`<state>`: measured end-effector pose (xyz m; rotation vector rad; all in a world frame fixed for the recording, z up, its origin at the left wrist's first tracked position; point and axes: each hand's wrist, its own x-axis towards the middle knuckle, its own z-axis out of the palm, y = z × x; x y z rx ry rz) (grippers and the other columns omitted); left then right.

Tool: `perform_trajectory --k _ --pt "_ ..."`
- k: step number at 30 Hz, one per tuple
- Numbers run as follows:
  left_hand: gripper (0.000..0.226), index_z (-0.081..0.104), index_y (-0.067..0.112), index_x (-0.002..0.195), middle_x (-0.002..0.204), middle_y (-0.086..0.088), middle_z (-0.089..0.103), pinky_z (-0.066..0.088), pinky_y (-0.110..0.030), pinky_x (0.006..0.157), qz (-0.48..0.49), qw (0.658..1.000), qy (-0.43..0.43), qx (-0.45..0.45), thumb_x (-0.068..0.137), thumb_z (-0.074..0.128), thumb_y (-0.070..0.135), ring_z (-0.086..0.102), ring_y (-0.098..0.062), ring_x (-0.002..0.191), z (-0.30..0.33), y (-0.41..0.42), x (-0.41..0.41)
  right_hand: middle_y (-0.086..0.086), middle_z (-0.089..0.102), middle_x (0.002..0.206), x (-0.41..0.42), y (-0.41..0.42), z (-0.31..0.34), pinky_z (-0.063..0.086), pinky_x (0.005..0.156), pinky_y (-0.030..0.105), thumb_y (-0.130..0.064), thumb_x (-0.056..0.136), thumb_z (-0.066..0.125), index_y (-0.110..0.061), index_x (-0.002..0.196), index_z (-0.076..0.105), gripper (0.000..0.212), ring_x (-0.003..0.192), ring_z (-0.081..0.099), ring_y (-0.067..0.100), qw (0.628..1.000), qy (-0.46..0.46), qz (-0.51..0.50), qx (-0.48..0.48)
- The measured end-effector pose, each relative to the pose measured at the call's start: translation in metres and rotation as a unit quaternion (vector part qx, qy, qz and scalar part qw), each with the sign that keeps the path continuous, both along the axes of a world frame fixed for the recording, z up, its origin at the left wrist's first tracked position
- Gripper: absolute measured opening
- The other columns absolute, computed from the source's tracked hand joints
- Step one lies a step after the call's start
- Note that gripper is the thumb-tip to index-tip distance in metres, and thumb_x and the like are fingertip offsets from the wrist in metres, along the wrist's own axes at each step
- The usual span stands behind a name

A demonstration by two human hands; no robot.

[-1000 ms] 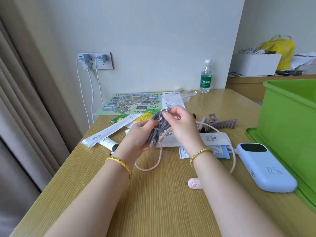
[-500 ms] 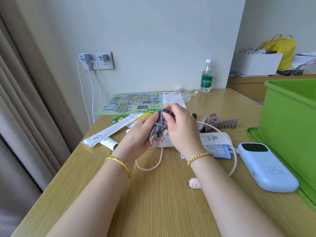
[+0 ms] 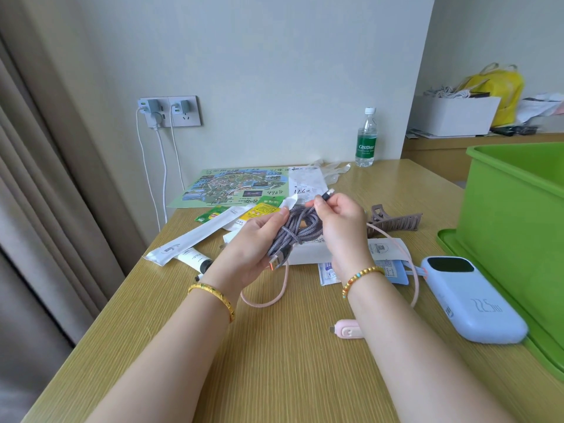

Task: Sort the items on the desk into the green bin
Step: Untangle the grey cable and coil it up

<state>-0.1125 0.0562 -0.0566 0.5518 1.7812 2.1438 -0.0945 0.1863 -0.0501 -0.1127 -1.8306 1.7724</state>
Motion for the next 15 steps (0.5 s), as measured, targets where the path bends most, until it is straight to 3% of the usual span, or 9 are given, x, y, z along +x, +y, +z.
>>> perform_trajectory --k 3,6,10,13,15 --pt "0.035 0.071 0.015 0.085 0.064 0.002 0.07 0.043 -0.015 0.043 0.005 1.0 -0.005 -0.018 0.097 0.043 0.033 0.058 -0.006 0.047 -0.002 -0.002 0.0 -0.004 0.069 0.076 -0.002 0.004 -0.002 0.042 0.049 0.013 -0.011 0.091 0.054 -0.012 0.066 0.051 0.026 0.049 0.053 -0.001 0.998 -0.02 0.043 -0.051" --pt "0.032 0.069 0.015 0.092 0.072 -0.002 0.069 0.045 -0.02 0.046 0.017 0.999 -0.01 -0.028 0.095 0.045 0.036 0.057 -0.01 0.054 -0.006 -0.002 -0.001 -0.002 0.07 0.082 -0.002 0.006 0.001 0.05 0.064 0.02 -0.01 0.091 0.055 -0.011 0.072 0.053 0.02 0.065 0.061 0.006 0.993 -0.027 0.096 -0.057" --pt "0.026 0.063 0.013 0.11 0.075 -0.002 0.067 0.049 -0.022 0.046 0.075 0.997 -0.018 0.01 0.097 0.044 0.026 0.06 -0.013 0.058 -0.007 0.005 0.003 0.0 0.066 0.093 -0.001 0.002 -0.001 0.048 0.085 0.032 -0.019 0.093 0.053 -0.012 0.092 0.059 0.009 0.086 0.059 0.013 0.993 -0.053 0.096 -0.044" --pt "0.023 0.056 0.025 0.114 0.087 0.005 0.068 0.055 -0.021 0.063 0.17 0.984 0.031 0.029 0.098 0.043 0.015 0.068 -0.005 0.073 -0.006 0.012 0.004 0.002 0.063 0.112 0.0 0.001 -0.003 0.045 0.095 0.034 -0.036 0.096 0.043 -0.017 0.108 0.056 0.027 0.099 0.057 0.013 0.988 -0.116 0.101 0.016" --pt "0.026 0.054 0.033 0.105 0.099 0.007 0.067 0.052 -0.016 0.066 0.215 0.973 0.078 0.017 0.098 0.041 0.011 0.067 -0.001 0.08 -0.004 0.014 0.008 0.003 0.064 0.108 0.005 -0.003 -0.003 0.045 0.09 0.033 -0.046 0.097 0.033 -0.018 0.104 0.057 0.037 0.096 0.059 0.013 0.979 -0.132 0.144 0.065"
